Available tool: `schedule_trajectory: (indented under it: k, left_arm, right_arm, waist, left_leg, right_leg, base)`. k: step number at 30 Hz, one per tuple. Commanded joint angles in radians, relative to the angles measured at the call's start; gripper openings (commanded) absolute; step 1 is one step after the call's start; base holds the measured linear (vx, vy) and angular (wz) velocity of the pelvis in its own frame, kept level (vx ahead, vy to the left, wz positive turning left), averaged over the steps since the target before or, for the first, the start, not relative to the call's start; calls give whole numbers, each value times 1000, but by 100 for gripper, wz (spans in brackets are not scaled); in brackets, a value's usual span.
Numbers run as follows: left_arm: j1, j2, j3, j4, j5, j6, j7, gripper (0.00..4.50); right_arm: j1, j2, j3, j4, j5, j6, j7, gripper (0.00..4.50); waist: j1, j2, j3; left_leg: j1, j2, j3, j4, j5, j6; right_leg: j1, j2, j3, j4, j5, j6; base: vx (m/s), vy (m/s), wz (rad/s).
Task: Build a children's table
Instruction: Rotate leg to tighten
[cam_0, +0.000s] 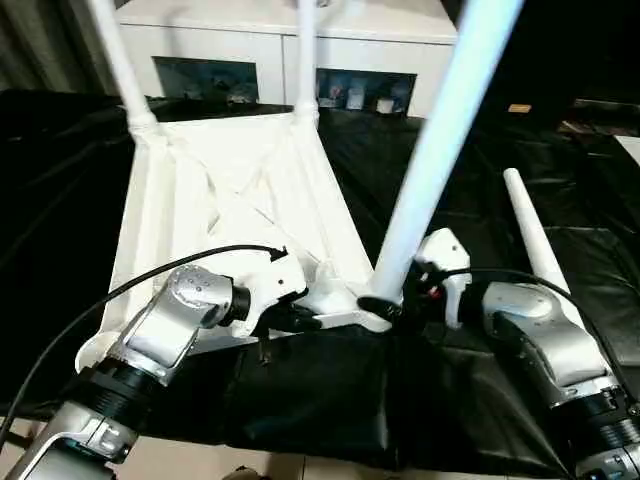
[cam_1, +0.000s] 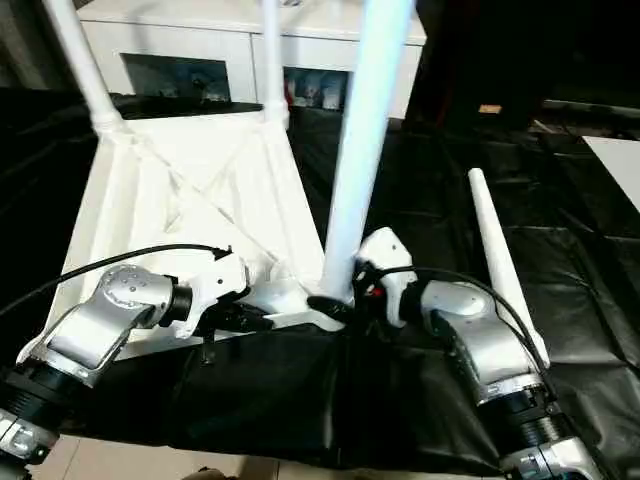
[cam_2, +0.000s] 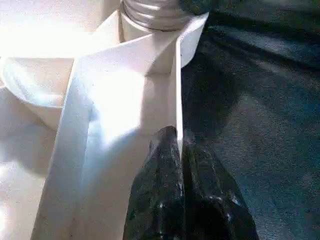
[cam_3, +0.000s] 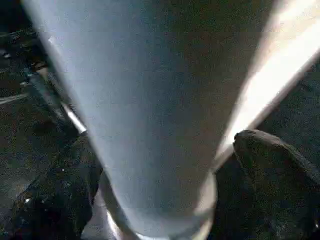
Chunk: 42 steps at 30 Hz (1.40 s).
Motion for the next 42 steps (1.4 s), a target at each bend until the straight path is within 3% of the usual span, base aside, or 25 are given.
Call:
schedule_trajectory:
  k: [1, 10, 16, 22, 24, 25, 26, 28, 30, 32, 34, 36, 37, 40, 42]
  left_arm:
    - [-10, -3, -21, -19, -19, -24, -40, 0]
    - [-14, 2, -16, -8, -23, -33, -48, 0]
    - [-9, 9, -19, -2, -19, -37, -56, 0]
    - [-10, -11, -18, 19, 6, -11, 3, 0]
    - [-22, -54, 4, 49, 8, 31, 73, 0]
    - [-31, -78, 15, 65, 11, 48, 112, 0]
    - [-44, -107, 27, 82, 13, 72, 155, 0]
    - [-63, -152, 47, 108, 16, 101, 223, 0]
    - [-77, -182, 59, 126, 18, 111, 267, 0]
    - [-137, -315, 126, 214, 14, 164, 474, 0]
    - [-157, -351, 144, 245, 15, 175, 537, 0]
    - [-194, -405, 152, 316, 46, 158, 648, 0]
    - [-206, -413, 145, 338, 62, 146, 671, 0]
    - [-219, -415, 129, 360, 88, 127, 687, 0]
    - [-221, -407, 121, 359, 97, 121, 678, 0]
  right_arm:
    - [-2, -14, 13, -11, -19, 2, 15, 428]
    - [-3, -15, 11, 7, -25, 5, 32, 352]
    - [10, -21, 24, 14, -37, 4, 49, 284]
    - [6, 19, 35, 108, -101, 27, -61, 269]
    - [-5, 72, 21, 156, -112, 71, -153, 267]
    - [-12, 100, 13, 179, -113, 88, -195, 267]
    - [-23, 133, 1, 206, -117, 109, -248, 267]
    - [-45, 185, -26, 253, -118, 147, -337, 266]
    - [-64, 219, -50, 293, -123, 169, -411, 266]
    - [-151, 334, -153, 463, -119, 206, -700, 266]
    - [-178, 364, -178, 513, -112, 193, -767, 266]
    - [-239, 423, -226, 619, -93, 151, -883, 266]
    - [-261, 438, -232, 653, -103, 128, -916, 266]
    - [-298, 463, -232, 701, -118, 70, -935, 266]
    - [-310, 476, -248, 713, -102, 44, -919, 266]
  waist:
    - [-4, -3, -59]
    - [-1, -1, -64]
    - [-1, 0, -65]
    - [-3, 1, -61]
    - [-14, 0, -48]
    - [-17, 0, -45]
    - [-25, -1, -38]
    - [-36, -5, -39]
    - [-44, -6, -42]
    - [-55, -6, -41]
    - [-60, -4, -45]
    - [-67, -2, -43]
    - [-66, 0, -48]
    - [-62, -3, -50]
    - [-60, -3, -52]
  left_leg:
    - [23, 62, -25, -75, -141, 43]
    - [19, 62, -26, -68, -77, 68]
    - [20, 61, -25, -66, -82, 69]
    - [21, 61, -25, -68, -98, 59]
    - [33, 61, -29, -81, -245, -2]
    - [34, 60, -30, -83, -270, -14]
    - [38, 57, -34, -86, -326, -36]
    - [46, 54, -45, -85, -384, -57]
    - [34, 52, -50, -89, -369, -54]
    - [46, 46, -49, -84, -394, -59]
    - [46, 43, -52, -80, -397, -57]
    - [47, 43, -51, -82, -411, -46]
    - [50, 44, -52, -83, -420, -45]
    - [35, 47, -49, -92, -382, -31]
    - [35, 47, -45, -91, -370, -22]
  right_leg:
    - [48, -78, 46, -62, -76, -254]
    - [53, -77, 42, -49, 8, -268]
    - [54, -76, 42, -49, 2, -271]
    - [51, -76, 42, -52, -22, -275]
    - [46, -78, 41, -76, -253, -241]
    - [44, -78, 42, -80, -295, -232]
    - [40, -79, 40, -89, -399, -205]
    - [37, -84, 36, -101, -520, -161]
    - [43, -86, 34, -104, -540, -132]
    - [28, -82, 27, -114, -576, -118]
    - [30, -84, 22, -116, -582, -108]
    - [21, -82, 20, -122, -567, -108]
    - [25, -83, 17, -121, -538, -109]
    - [34, -82, 22, -111, -415, -135]
    - [34, -85, 27, -107, -379, -151]
  base:
    - [0, 0, 0]
    - [0, 0, 0]
    - [0, 0, 0]
    - [0, 0, 0]
    - [0, 0, 0]
    - [0, 0, 0]
    - [0, 0, 0]
    - [-26, 3, -2]
    - [-61, 14, -13]
    - [0, 0, 0]
    - [0, 0, 0]
    - [0, 0, 0]
    - [0, 0, 0]
    - [0, 0, 0]
    - [0, 0, 0]
